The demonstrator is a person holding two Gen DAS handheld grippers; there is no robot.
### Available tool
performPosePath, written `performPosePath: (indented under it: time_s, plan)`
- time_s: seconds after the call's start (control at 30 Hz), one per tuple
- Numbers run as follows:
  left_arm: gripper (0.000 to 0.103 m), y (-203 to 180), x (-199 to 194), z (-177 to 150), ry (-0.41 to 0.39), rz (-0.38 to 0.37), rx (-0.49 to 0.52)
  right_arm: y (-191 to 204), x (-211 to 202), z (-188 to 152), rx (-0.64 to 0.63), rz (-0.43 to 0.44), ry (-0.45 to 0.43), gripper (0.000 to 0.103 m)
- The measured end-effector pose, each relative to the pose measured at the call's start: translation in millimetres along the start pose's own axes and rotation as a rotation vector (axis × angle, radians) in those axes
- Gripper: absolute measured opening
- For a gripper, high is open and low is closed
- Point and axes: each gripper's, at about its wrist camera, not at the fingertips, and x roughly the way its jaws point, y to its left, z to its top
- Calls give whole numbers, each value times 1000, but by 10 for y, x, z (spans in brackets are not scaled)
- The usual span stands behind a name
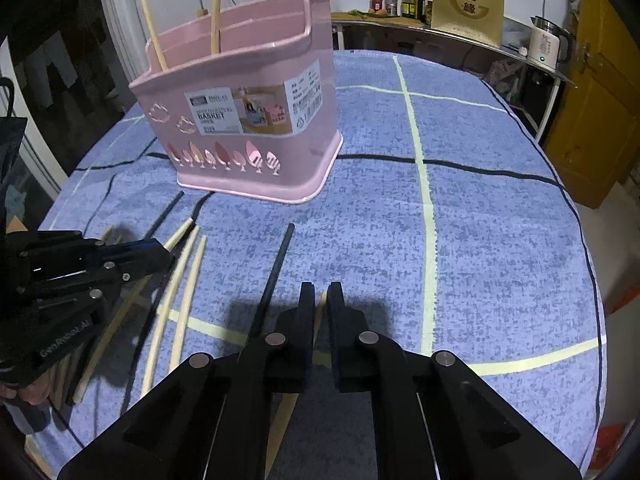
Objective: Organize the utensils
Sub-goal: 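Lift the held chopsticks with both tools and carry them toward the pink basket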
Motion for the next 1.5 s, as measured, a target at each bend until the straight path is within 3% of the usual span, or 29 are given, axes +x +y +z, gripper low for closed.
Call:
performPosePath:
  time_s: [0.73,0.97,1.5]
  plan:
    - [4,91,-1496,239,-327,-96,10,272,-1184,359,-45,75,-275,3]
    - [4,96,-1698,215,-358,-99,5,356,-1410,360,-67,84,-335,3]
    - [4,132,-1943,184,-404,-146,-10,408,-1519,328,-83,89,-358,3]
